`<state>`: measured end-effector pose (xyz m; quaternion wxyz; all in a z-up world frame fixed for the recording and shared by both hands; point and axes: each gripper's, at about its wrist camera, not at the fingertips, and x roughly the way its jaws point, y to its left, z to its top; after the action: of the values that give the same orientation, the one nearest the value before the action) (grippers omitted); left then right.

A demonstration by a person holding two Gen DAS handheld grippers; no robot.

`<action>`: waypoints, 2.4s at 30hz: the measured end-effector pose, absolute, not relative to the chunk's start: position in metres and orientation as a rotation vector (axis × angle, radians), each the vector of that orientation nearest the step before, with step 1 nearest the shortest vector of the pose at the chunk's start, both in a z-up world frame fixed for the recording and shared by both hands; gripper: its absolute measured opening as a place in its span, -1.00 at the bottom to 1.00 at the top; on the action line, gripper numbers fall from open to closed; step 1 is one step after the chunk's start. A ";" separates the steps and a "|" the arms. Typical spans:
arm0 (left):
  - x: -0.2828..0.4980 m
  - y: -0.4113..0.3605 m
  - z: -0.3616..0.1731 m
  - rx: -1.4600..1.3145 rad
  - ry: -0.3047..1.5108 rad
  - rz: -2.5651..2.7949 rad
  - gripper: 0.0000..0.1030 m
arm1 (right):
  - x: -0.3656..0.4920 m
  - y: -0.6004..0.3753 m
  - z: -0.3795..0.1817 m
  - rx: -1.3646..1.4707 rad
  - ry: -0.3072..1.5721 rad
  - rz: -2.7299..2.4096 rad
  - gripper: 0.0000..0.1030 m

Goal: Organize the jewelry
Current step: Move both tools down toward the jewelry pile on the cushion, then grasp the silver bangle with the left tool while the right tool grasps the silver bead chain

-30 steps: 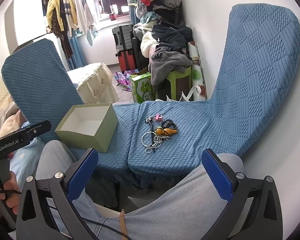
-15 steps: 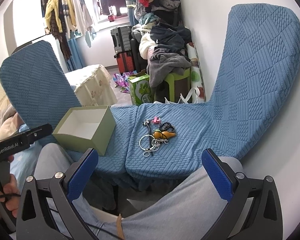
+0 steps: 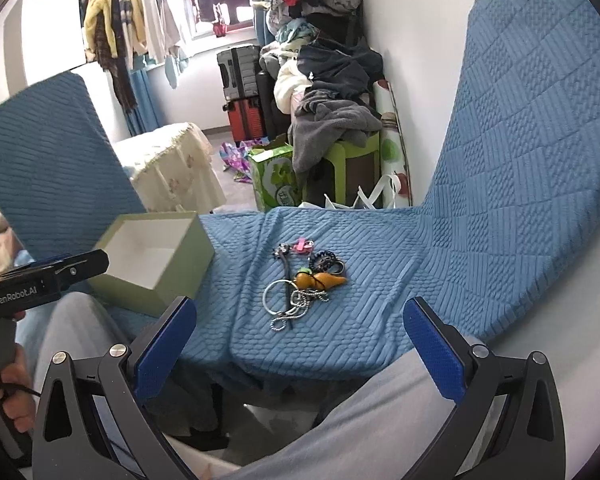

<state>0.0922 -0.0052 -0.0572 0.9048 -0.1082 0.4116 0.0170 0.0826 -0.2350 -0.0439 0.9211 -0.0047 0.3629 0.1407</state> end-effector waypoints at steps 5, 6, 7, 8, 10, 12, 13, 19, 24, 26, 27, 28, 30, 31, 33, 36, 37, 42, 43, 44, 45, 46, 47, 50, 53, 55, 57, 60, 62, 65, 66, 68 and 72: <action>0.116 -0.008 -0.077 -0.224 0.872 0.004 0.63 | 0.107 -0.238 -0.066 0.008 0.761 0.307 1.00; 0.122 -0.010 -0.081 -0.227 0.880 -0.002 0.63 | 0.110 -0.238 -0.068 0.008 0.762 0.313 1.00; 0.127 -0.011 -0.085 -0.222 0.886 -0.007 0.63 | 0.115 -0.239 -0.073 0.003 0.767 0.304 1.00; 0.135 -0.014 -0.093 -0.210 0.901 -0.017 0.63 | 0.119 -0.238 -0.076 -0.001 0.764 0.297 1.00; 0.145 -0.015 -0.106 -0.214 0.924 -0.041 0.61 | 0.131 -0.242 -0.087 0.009 0.779 0.306 0.94; 0.156 -0.020 -0.120 -0.224 0.955 -0.068 0.61 | 0.144 -0.247 -0.102 0.031 0.805 0.301 0.78; 0.162 -0.024 -0.129 -0.226 0.968 -0.084 0.61 | 0.150 -0.248 -0.110 0.040 0.824 0.301 0.64; 0.191 -0.038 -0.163 -0.250 1.000 -0.151 0.59 | 0.183 -0.252 -0.155 0.115 0.908 0.356 0.20; 0.223 -0.044 -0.194 -0.263 1.059 -0.157 0.29 | 0.212 -0.240 -0.183 0.144 0.961 0.458 -0.15; 0.230 -0.044 -0.203 -0.270 1.077 -0.159 0.17 | 0.222 -0.234 -0.194 0.105 0.992 0.444 -0.18; 0.236 -0.045 -0.210 -0.268 1.085 -0.154 0.16 | 0.226 -0.231 -0.200 0.090 1.005 0.451 -0.18; 0.241 -0.046 -0.218 -0.266 1.099 -0.148 0.15 | 0.231 -0.230 -0.206 0.090 1.022 0.466 -0.18; 0.247 -0.046 -0.228 -0.265 1.117 -0.150 0.13 | 0.238 -0.229 -0.215 0.115 1.037 0.510 -0.20; 0.249 -0.046 -0.233 -0.267 1.126 -0.152 -0.01 | 0.242 -0.230 -0.219 0.123 1.042 0.513 -0.20; 0.256 -0.048 -0.246 -0.270 1.158 -0.152 -0.20 | 0.249 -0.232 -0.225 0.127 1.047 0.504 -0.20; 0.262 -0.053 -0.257 -0.273 1.171 -0.162 -0.25 | 0.258 -0.233 -0.235 0.120 1.069 0.491 -0.20; 0.264 -0.055 -0.259 -0.269 1.171 -0.166 -0.32 | 0.261 -0.233 -0.239 0.114 1.083 0.488 -0.20; 0.274 -0.067 -0.271 -0.249 1.197 -0.182 -0.48 | 0.272 -0.237 -0.259 0.123 1.137 0.473 -0.20; 0.276 -0.070 -0.273 -0.234 1.195 -0.182 -0.48 | 0.273 -0.237 -0.259 0.114 1.128 0.465 -0.20; 0.277 -0.073 -0.274 -0.219 1.193 -0.180 -0.48 | 0.275 -0.237 -0.259 0.102 1.118 0.459 -0.20; 0.280 -0.075 -0.277 -0.206 1.195 -0.174 -0.48 | 0.276 -0.236 -0.259 0.096 1.114 0.460 -0.21; 0.280 -0.075 -0.278 -0.201 1.196 -0.168 -0.49 | 0.277 -0.234 -0.261 0.087 1.112 0.468 -0.23; 0.282 -0.076 -0.280 -0.198 1.198 -0.164 -0.49 | 0.276 -0.233 -0.260 0.075 1.105 0.470 -0.25; 0.287 -0.078 -0.283 -0.176 1.203 -0.152 -0.62 | 0.273 -0.227 -0.259 0.033 1.097 0.484 -0.39; 0.287 -0.080 -0.285 -0.138 1.197 -0.145 -0.62 | 0.272 -0.223 -0.259 0.006 1.090 0.494 -0.55; 0.294 -0.086 -0.286 -0.101 1.196 -0.141 -0.61 | 0.272 -0.221 -0.260 0.010 1.093 0.511 -0.67; 0.297 -0.091 -0.287 -0.070 1.193 -0.135 -0.61 | 0.271 -0.222 -0.261 0.024 1.105 0.520 -0.72; 0.303 -0.094 -0.289 -0.030 1.176 -0.124 -0.61 | 0.267 -0.226 -0.262 0.041 1.118 0.501 -0.79; 0.306 -0.097 -0.290 -0.008 1.168 -0.122 -0.60 | 0.265 -0.226 -0.262 0.041 1.119 0.509 -0.83; 0.305 -0.104 -0.291 0.037 1.147 -0.106 -0.55 | 0.263 -0.225 -0.261 0.044 1.122 0.526 -0.89; 0.304 -0.108 -0.292 0.064 1.137 -0.094 -0.56 | 0.263 -0.224 -0.260 0.050 1.128 0.530 -0.89; 0.302 -0.109 -0.292 0.073 1.127 -0.084 -0.58 | 0.261 -0.224 -0.258 0.083 1.134 0.559 -0.89; 0.301 -0.113 -0.293 0.070 1.120 -0.086 -0.92 | 0.257 -0.227 -0.253 0.095 1.125 0.549 -0.89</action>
<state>0.3008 -0.1128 -0.2934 0.8458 0.0333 0.5309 -0.0407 0.2572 -0.2266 -0.2534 0.8095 0.0443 0.5261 0.2567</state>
